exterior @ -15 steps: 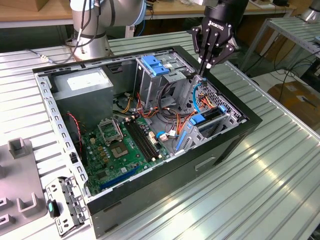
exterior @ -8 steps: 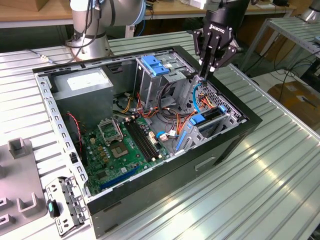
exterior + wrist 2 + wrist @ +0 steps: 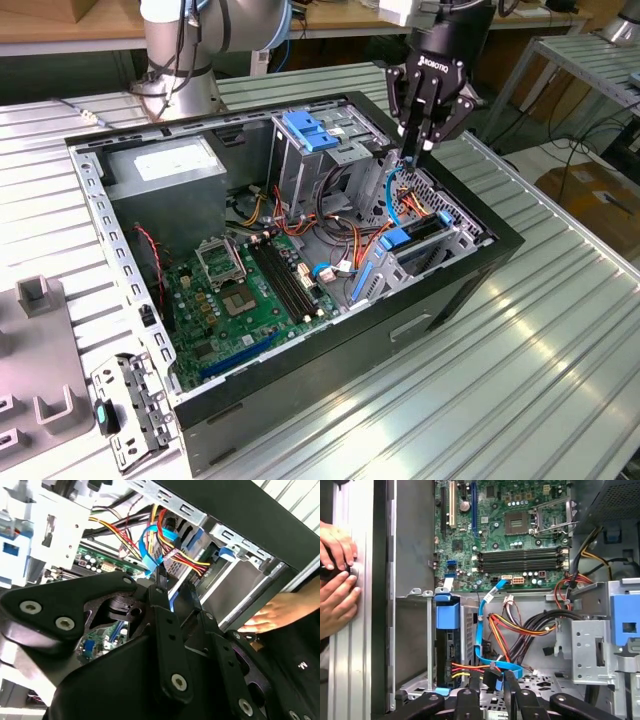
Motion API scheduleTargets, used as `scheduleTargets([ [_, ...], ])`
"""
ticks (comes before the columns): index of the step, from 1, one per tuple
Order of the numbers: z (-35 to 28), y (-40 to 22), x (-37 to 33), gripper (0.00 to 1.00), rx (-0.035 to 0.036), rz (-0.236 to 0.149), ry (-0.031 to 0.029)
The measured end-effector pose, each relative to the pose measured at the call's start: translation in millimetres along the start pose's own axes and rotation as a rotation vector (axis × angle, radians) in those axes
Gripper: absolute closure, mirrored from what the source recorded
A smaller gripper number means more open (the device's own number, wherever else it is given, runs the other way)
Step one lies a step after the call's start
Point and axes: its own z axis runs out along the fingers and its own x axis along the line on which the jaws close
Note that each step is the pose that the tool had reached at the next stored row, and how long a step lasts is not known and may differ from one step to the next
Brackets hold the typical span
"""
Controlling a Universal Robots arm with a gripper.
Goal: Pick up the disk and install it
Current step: 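Insert the second disk wire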
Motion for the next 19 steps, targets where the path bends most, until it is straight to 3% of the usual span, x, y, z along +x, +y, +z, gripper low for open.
scheduleTargets([
  [1, 0.3, 0.0, -0.1, 0.67, 0.0002, 0.001, 0.0113],
  [2, 1.0, -0.1, -0.2, 0.67, 0.0005, 0.002, 0.0324],
  [3, 2.2, -0.2, -0.6, 0.67, 0.0007, 0.003, 0.041],
  [5, 5.2, -0.4, -1.3, 0.67, 0.0008, 0.003, 0.0499],
  [6, 12.4, -0.9, -3.2, 0.69, 0.0013, 0.005, 0.0783],
  [7, 15.3, -0.7, -1.3, 0.84, 0.0015, 0.005, 0.0825],
  [9, 18.9, 5.1, 6.1, 0.84, 0.0073, 0.004, 0.0359],
  [11, 19.4, 6.8, 6.3, 0.84, 0.0087, 0.004, 0.0324],
  [19, 19.4, 7.0, 6.3, 0.84, 0.0087, 0.004, 0.0325],
])
